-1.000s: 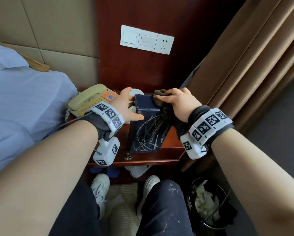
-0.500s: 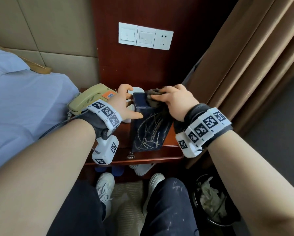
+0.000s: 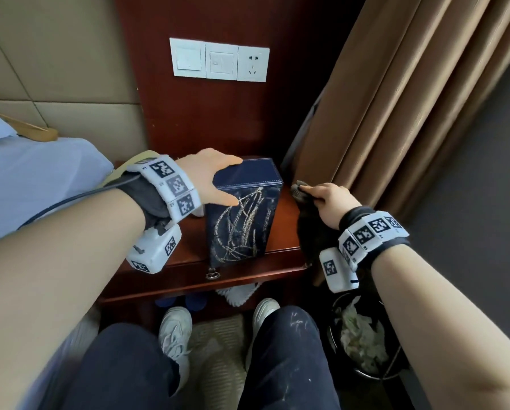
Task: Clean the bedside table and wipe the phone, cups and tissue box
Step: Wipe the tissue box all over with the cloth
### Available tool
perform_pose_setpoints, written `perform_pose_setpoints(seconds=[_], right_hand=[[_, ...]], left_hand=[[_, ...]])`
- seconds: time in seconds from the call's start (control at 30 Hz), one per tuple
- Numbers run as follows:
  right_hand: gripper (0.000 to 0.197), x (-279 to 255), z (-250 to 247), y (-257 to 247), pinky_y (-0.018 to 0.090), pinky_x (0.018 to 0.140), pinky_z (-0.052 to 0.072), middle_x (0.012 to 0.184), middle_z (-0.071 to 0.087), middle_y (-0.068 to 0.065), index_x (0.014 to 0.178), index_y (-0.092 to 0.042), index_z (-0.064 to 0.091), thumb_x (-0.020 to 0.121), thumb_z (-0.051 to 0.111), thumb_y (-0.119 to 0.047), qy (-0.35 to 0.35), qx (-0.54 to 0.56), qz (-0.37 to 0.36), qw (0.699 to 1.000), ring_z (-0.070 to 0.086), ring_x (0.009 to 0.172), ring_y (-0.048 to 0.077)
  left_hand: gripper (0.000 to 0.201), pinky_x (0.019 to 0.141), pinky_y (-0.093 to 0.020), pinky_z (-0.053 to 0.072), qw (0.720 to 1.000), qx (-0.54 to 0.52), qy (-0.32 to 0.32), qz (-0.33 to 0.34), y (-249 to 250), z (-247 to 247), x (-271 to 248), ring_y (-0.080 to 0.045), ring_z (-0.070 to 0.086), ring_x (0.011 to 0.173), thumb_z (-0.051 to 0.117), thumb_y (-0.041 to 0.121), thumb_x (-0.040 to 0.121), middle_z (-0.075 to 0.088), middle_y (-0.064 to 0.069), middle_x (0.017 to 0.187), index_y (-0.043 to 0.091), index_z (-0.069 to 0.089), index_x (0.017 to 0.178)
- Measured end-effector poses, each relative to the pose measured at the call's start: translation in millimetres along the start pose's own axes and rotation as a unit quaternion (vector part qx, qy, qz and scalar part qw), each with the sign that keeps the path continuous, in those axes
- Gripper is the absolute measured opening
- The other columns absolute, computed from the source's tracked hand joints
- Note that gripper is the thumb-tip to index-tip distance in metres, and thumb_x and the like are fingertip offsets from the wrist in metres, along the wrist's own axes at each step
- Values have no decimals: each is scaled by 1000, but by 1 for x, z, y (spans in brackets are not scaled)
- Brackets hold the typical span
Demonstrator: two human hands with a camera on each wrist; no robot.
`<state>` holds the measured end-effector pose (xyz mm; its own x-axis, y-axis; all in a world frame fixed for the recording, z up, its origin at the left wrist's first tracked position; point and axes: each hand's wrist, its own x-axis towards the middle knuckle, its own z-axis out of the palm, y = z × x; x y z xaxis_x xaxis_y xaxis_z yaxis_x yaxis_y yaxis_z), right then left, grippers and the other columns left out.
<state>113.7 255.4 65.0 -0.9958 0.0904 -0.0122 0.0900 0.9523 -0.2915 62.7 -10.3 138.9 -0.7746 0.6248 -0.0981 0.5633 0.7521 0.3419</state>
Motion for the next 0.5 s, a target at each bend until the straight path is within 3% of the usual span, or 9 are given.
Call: perform_pose_setpoints(seconds=[0.1, 0.2, 0.33, 0.5], right_hand=[[50, 2, 7, 4, 32, 108, 32, 137, 49, 6, 134, -31, 47, 92, 40, -5, -14, 11, -7, 1000, 43, 123, 33], [50, -1, 8, 11, 33, 108, 32, 136, 49, 5, 134, -31, 47, 93, 39, -4, -14, 16, -3, 1000, 43, 122, 34], [50, -6, 1, 24, 34, 108, 32, 137, 49, 5, 134, -32, 47, 93, 39, -4, 0, 33, 7, 999, 42, 125, 33], [49, -13, -11, 41, 33, 108, 33, 137, 49, 4, 133, -32, 48, 94, 38, -6, 35, 40, 40, 998, 41, 125, 33]], left_hand=[[89, 94, -39, 43, 996, 92, 2, 7, 8, -4, 2, -29, 53, 109, 49, 71, 60, 55, -7, 122, 26, 42, 136], [78, 96, -39, 44, 994, 100, 2, -34, 7, -3, 9, -27, 52, 113, 62, 58, 75, 46, -4, 126, 38, 29, 142], [79, 99, -37, 43, 995, -2, 3, -95, 9, -6, 18, -25, 52, 119, 62, 48, 82, 46, -2, 140, 37, 17, 146], [76, 104, -32, 33, 970, -127, 21, -204, 8, 15, 24, -27, 39, 133, 58, 43, 87, 32, -1, 151, 33, 14, 148]])
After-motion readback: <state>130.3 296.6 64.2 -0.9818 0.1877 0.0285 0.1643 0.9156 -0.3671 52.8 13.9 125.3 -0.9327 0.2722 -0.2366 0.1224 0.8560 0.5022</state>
